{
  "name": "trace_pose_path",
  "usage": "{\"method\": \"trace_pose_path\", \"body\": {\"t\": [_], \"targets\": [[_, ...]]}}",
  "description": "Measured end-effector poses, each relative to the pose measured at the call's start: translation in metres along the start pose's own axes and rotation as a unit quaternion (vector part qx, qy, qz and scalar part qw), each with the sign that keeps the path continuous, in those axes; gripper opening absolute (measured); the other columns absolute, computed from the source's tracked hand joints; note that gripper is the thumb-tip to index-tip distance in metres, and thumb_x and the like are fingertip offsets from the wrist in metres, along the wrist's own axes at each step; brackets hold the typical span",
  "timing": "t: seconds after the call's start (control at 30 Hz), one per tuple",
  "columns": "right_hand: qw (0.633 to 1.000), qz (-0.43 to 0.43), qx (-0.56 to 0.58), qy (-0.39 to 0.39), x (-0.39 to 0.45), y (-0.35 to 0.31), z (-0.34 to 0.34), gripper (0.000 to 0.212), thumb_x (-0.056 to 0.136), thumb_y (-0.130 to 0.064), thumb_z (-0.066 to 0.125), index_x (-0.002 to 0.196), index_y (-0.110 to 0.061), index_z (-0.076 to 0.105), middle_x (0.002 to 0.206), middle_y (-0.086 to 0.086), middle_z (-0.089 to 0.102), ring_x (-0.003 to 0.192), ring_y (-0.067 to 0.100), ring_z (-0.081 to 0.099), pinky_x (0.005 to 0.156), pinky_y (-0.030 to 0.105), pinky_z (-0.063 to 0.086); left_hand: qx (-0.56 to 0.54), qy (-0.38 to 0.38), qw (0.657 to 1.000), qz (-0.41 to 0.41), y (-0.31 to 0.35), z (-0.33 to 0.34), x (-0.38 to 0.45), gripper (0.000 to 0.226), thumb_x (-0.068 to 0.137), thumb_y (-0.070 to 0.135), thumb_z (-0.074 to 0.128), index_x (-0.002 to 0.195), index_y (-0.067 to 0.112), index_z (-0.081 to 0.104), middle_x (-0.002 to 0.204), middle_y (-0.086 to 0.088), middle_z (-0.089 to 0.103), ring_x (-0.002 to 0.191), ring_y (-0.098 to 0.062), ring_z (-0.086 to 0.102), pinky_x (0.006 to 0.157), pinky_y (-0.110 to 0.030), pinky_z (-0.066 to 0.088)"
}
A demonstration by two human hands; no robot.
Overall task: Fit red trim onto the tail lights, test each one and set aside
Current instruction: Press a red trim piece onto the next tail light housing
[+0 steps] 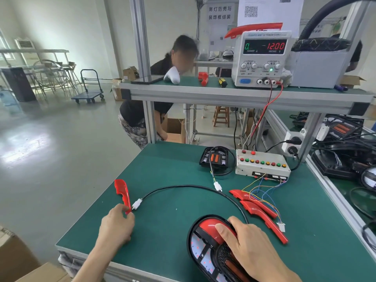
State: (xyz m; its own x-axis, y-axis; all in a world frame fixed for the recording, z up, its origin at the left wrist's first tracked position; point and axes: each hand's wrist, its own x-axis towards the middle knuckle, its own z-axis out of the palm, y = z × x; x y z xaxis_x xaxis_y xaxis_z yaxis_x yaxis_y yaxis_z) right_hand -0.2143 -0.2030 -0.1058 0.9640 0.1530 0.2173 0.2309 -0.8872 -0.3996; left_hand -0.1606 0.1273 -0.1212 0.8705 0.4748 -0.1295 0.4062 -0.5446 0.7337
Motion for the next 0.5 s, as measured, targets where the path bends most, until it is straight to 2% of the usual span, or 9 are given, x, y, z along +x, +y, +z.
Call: {"method": "trace_pose_path", "body": {"t": [0.1,0.17,0.23,0.3,0.4,0.5], "targets": [[1.0,0.01,0.004,-0.007,0.0,-0.001,-0.001,0.093,0.077,-0.089,-0.004,0.114,-0.027,0.054,0.072,-0.002,0.065,0.081,0.019,0.065,0.076,0.035,0.049,0.137,0.01,0.99,0.028,0.0,-0.01,0.002,0.019,0.089,0.017,0.055,0.104,0.021,0.065,0.094,-0.005,0.063,0.084,-0.028,0.06,0.07,-0.033,0.047],[1.0,0.011,0.005,-0.007,0.0,-0.002,-0.002,0.089,0.079,-0.088,-0.001,0.113,-0.027,0.055,0.072,-0.003,0.065,0.082,0.018,0.065,0.077,0.036,0.049,0.178,0.016,0.983,0.044,-0.002,-0.012,0.003,0.014,0.089,0.019,0.058,0.101,0.021,0.065,0.098,-0.004,0.055,0.086,-0.028,0.056,0.072,-0.033,0.044],[1.0,0.012,0.005,-0.008,0.0,-0.003,-0.003,0.086,0.079,-0.086,0.001,0.111,-0.027,0.054,0.072,-0.004,0.063,0.084,0.019,0.065,0.079,0.037,0.05,0.189,0.034,0.98,0.056,-0.005,-0.012,0.003,0.008,0.09,0.026,0.064,0.093,0.019,0.064,0.099,-0.003,0.047,0.081,-0.028,0.055,0.07,-0.034,0.043],[1.0,0.011,0.002,-0.012,-0.001,-0.004,-0.003,0.085,0.077,-0.086,-0.001,0.107,-0.028,0.052,0.069,-0.005,0.059,0.086,0.023,0.063,0.079,0.039,0.049,0.189,0.05,0.979,0.064,-0.008,-0.012,0.005,0.024,0.088,0.037,0.072,0.08,0.018,0.059,0.093,-0.001,0.047,0.078,-0.027,0.056,0.069,-0.033,0.041],[1.0,0.015,-0.002,-0.016,-0.001,-0.004,-0.004,0.085,0.078,-0.086,-0.001,0.11,-0.028,0.053,0.072,-0.004,0.061,0.088,0.023,0.063,0.081,0.039,0.049,0.12,0.083,0.987,0.061,-0.011,-0.011,0.008,0.026,0.089,0.026,0.071,0.07,0.017,0.056,0.079,-0.002,0.059,0.08,-0.03,0.056,0.068,-0.036,0.04],[1.0,0.016,0.002,-0.013,0.0,-0.004,-0.004,0.085,0.078,-0.086,-0.001,0.11,-0.028,0.053,0.072,-0.004,0.062,0.085,0.02,0.064,0.079,0.037,0.048,-0.011,0.104,0.994,0.035,-0.016,-0.012,0.013,0.009,0.09,0.018,0.065,0.081,0.019,0.064,0.063,0.003,0.069,0.079,-0.024,0.063,0.062,-0.034,0.043]]}}
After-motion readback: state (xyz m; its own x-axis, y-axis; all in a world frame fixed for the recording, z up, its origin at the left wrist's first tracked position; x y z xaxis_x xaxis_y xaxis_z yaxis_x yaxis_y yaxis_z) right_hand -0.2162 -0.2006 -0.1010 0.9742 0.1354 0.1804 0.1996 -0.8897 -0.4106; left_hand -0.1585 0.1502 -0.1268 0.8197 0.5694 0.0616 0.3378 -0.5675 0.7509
